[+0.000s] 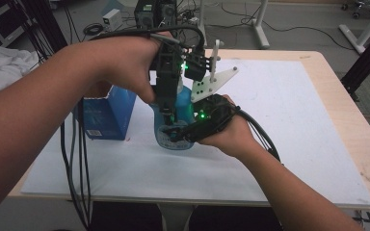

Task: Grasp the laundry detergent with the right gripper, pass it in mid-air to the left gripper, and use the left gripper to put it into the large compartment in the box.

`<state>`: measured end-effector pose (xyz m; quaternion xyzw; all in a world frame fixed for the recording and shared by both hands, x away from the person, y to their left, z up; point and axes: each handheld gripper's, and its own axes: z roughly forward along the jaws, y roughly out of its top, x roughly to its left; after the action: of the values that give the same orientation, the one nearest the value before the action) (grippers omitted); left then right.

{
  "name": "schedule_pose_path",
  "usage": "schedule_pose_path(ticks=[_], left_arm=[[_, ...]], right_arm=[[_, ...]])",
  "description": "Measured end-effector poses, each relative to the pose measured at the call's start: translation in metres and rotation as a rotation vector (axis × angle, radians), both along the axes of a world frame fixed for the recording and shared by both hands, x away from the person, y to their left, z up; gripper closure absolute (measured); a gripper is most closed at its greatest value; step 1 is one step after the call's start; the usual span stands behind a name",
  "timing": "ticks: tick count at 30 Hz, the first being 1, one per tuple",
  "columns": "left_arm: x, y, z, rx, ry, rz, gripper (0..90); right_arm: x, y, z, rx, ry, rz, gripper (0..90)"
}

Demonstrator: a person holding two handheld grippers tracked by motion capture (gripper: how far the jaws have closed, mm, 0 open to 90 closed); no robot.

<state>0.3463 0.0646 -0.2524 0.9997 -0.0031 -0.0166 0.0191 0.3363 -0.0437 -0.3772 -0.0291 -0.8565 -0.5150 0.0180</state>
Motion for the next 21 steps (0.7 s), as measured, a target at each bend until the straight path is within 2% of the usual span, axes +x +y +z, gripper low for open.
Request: schedule_pose_path(ticks=[3, 11, 12, 15, 16, 21], left_arm=[[-0.0006, 0.0005, 0.0004, 0.001, 0.007, 0.004, 24.2], [-0.0007, 0.0002, 0.0002, 0.004, 0.015, 0.004, 25.3], [-0.0007, 0.0002, 0.0002, 0.005, 0.016, 0.003, 28.2], [-0.0008, 0.0000, 0.0003, 0.008, 0.022, -0.001, 28.8], [-0.0009, 0.0000, 0.0003, 0.007, 0.023, -0.002, 34.2], [-0.0005, 0.0005, -0.0001, 0.007, 0.032, 0.006, 37.1]], right_arm=[[0.0000, 0.0000, 0.0000, 0.001, 0.000, 0.001, 45.5], [-0.0010, 0.0007, 0.0001, 0.005, 0.004, 0.004, 45.5], [-0.0008, 0.0006, 0.0001, 0.006, 0.002, 0.001, 45.5], [-0.0006, 0.0007, -0.0002, 0.007, 0.002, 0.000, 45.5], [-0.0006, 0.0007, -0.0003, 0.004, 0.003, 0.001, 45.5], [-0.0001, 0.0003, -0.0004, 0.003, 0.003, 0.001, 45.5]])
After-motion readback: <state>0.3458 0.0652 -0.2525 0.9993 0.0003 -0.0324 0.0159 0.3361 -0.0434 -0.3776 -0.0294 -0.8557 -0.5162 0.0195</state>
